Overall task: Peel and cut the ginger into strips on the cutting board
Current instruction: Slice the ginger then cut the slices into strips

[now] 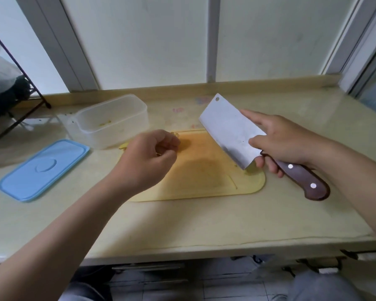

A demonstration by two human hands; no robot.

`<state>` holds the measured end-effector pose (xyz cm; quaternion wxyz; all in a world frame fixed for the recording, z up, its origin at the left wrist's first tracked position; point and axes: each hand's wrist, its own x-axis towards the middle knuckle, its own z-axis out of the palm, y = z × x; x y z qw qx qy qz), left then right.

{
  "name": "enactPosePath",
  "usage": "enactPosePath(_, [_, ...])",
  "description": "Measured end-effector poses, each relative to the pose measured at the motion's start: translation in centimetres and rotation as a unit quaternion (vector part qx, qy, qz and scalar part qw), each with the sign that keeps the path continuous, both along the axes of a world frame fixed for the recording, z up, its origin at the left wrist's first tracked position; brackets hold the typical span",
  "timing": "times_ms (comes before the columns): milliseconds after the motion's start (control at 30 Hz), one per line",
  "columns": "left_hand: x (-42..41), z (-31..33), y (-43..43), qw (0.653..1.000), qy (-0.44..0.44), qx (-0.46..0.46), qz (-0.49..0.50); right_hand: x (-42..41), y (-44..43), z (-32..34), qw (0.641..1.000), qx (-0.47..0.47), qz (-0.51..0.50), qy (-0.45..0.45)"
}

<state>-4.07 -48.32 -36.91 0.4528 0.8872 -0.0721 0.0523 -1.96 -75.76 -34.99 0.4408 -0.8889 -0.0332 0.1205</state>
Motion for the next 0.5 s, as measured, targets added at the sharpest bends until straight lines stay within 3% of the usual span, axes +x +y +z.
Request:
enactPosePath(167, [0.1,-1.1,-0.9,0.999,-0.043,0.008,0.019,-2.2,2.3,-1.5,1.000,0.005,0.018,0.003])
enactPosePath(500, [0.4,-1.3,0.6,0.986,-0.133,0.098,-0.008,0.4,1.5,-1.1,0.995,-0.094,0.029,-0.008])
